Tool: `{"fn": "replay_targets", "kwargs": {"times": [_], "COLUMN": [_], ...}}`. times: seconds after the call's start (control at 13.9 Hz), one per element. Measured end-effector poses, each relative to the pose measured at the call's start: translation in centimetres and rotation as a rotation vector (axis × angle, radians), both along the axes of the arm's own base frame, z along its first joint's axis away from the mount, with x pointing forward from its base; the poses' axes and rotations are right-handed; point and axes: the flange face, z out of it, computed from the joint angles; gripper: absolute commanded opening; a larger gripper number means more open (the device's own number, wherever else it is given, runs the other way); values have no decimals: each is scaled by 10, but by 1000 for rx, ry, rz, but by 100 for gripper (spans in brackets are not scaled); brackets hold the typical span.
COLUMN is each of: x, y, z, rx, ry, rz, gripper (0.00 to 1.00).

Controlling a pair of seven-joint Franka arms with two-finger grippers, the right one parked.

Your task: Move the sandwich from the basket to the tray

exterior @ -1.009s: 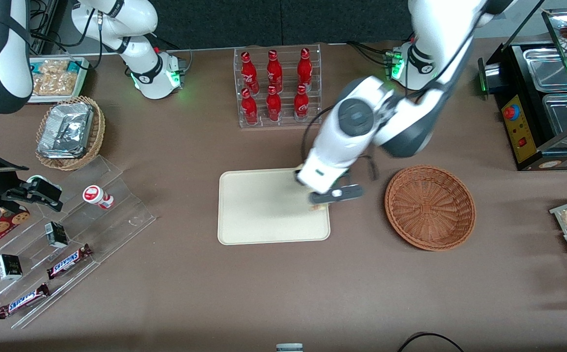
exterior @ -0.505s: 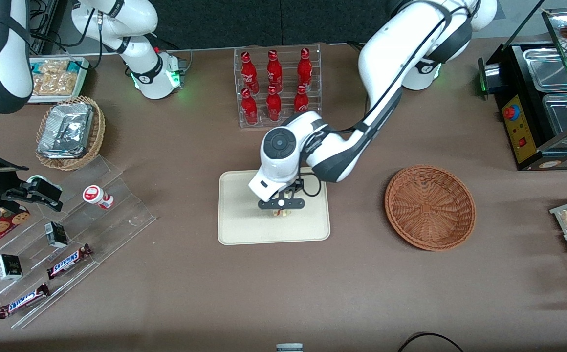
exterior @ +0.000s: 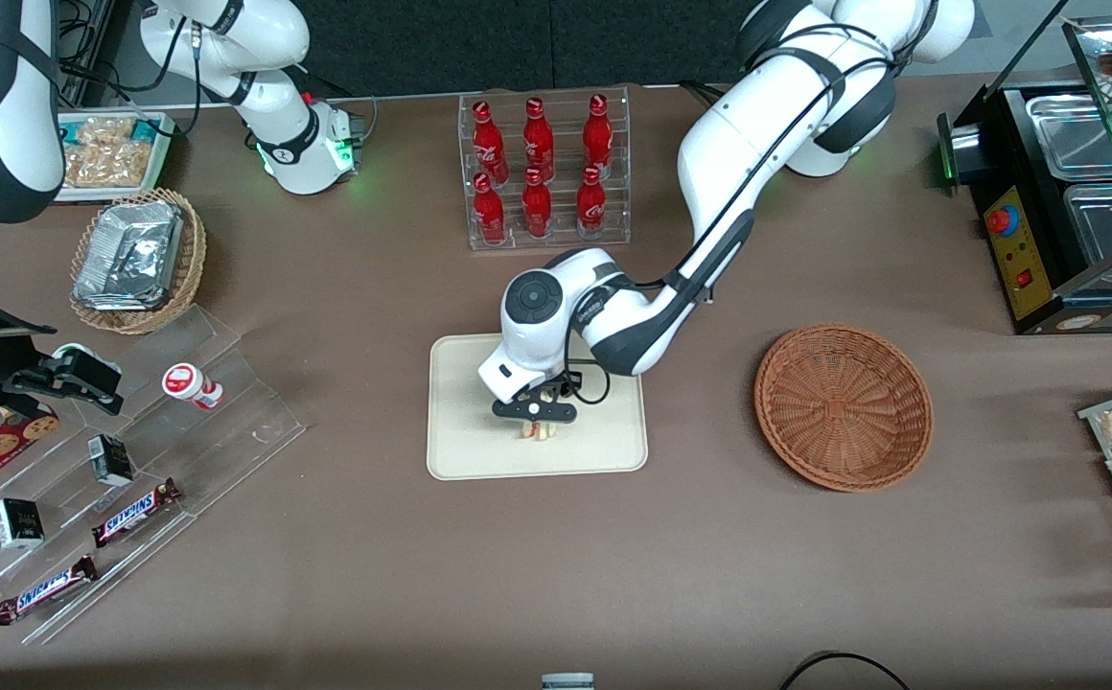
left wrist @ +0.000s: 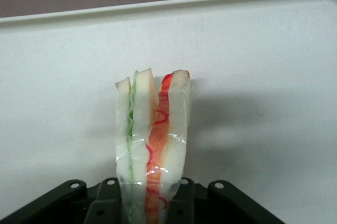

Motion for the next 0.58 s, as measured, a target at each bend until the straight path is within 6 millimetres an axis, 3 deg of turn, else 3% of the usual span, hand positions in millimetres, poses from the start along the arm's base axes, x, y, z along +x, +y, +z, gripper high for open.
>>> {"fn": "replay_targets", "kwargs": {"times": [0.07,0.36,0.58], "x": [1,15,42], "y": [0,4,22], "z": [-4,8,51], "rx": [-3,-10,-5], "ry": [-1,-19,0], "rz": [0,19,85], "gripper": [100,100,100]}}
